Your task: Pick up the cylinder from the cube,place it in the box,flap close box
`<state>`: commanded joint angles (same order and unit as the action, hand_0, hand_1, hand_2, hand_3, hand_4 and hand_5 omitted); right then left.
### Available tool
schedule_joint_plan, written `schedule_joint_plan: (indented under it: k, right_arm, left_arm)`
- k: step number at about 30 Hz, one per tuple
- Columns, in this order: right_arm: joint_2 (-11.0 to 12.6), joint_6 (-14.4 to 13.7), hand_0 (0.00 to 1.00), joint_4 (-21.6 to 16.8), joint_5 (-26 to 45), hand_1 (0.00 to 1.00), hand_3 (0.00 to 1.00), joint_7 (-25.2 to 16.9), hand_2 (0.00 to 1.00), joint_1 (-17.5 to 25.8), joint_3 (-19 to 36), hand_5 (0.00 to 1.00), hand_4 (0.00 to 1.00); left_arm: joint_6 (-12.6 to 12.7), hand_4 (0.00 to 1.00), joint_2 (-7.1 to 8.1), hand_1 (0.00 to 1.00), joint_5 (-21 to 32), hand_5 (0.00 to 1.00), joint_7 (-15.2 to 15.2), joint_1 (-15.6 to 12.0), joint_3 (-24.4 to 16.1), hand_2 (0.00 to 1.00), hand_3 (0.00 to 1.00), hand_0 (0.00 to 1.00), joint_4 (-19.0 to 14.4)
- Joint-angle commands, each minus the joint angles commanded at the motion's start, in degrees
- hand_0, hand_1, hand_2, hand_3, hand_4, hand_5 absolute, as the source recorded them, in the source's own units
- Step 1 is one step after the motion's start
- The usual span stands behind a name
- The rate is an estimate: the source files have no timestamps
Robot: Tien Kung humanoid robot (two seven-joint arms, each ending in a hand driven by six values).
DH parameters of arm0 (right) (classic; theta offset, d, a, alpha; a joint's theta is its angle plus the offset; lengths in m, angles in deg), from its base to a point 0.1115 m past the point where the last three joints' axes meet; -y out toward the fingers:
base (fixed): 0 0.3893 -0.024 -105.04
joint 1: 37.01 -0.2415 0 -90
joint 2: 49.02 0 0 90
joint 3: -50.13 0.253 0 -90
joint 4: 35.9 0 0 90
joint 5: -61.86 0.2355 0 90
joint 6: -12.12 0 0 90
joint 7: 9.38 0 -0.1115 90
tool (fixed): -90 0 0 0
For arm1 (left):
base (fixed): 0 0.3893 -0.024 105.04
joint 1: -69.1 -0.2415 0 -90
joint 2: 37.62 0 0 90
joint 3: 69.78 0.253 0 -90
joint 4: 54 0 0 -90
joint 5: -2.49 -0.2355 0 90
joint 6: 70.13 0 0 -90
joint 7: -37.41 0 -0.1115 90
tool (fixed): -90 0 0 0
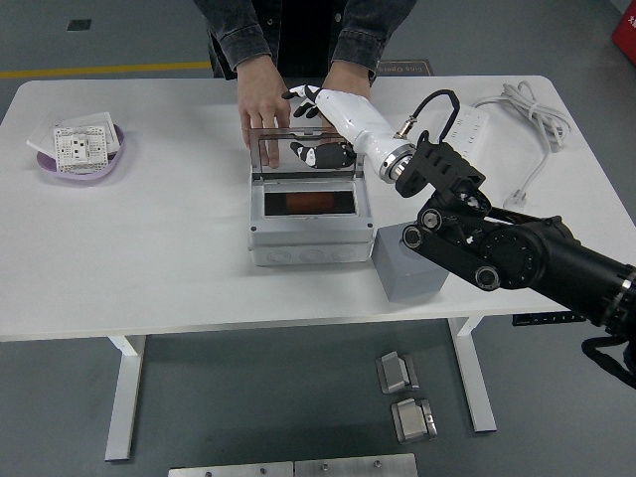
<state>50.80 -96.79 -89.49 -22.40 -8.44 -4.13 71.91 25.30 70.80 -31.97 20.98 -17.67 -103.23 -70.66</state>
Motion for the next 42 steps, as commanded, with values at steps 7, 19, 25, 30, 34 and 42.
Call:
schedule_joint_plan:
  k: [7, 19, 25, 30, 34, 42]
  right_arm:
    - [-2.52, 0.94, 0.76, 7.91, 7.06, 0.7, 0.839, -0.86, 0.697, -4.36, -6.41, 0.084, 0.699]
    - [-4.19, 1.45, 0.763, 16.44, 16.05, 0.703, 0.836, -1.95, 0.705, -6.98, -12.8, 0.102, 0.711]
    - [-2.91, 0.89, 0.764, 12.57, 12.23, 0.703, 0.836, -1.63, 0.706, -4.79, -11.03, 0.102, 0.713]
    - [-1.39, 0.21, 0.764, 8.33, 8.3, 0.704, 0.836, -1.49, 0.707, -2.75, -8.71, 0.112, 0.717]
    - [0.12, 0.03, 0.764, 4.88, 4.41, 0.704, 0.836, -0.95, 0.707, -1.18, -6.28, 0.112, 0.717]
    - [3.39, -0.15, 0.766, -2.89, -4.48, 0.704, 0.834, 0.35, 0.707, 3.4, -1.42, 0.124, 0.718]
  left_arm:
    - [-0.01, 0.752, 0.24, 0.708, 0.13, 0.298, -0.03, 0.38, 0.5, 0.583, 0.787, 0.71, -0.08]
    - [-0.02, 0.752, 0.61, 0.708, -0.33, 0.297, -0.05, 0.95, 0.66, 0.583, 0.788, 0.71, -0.38]
    - [0.0, 0.753, 0.42, 0.708, -0.67, 0.295, -0.04, 0.61, 0.17, 0.583, 0.788, 0.71, -0.41]
    - [0.01, 0.752, 0.34, 0.708, -1.83, 0.296, 0.02, 0.52, -1.11, 0.583, 0.787, 0.71, -0.76]
    - [-0.06, 0.752, 0.18, 0.708, -2.59, 0.296, -0.02, 0.47, -1.95, 0.583, 0.787, 0.71, -1.04]
    - [-0.09, 0.752, -0.09, 0.709, -2.96, 0.296, -0.05, 0.09, -2.62, 0.583, 0.787, 0.71, -1.11]
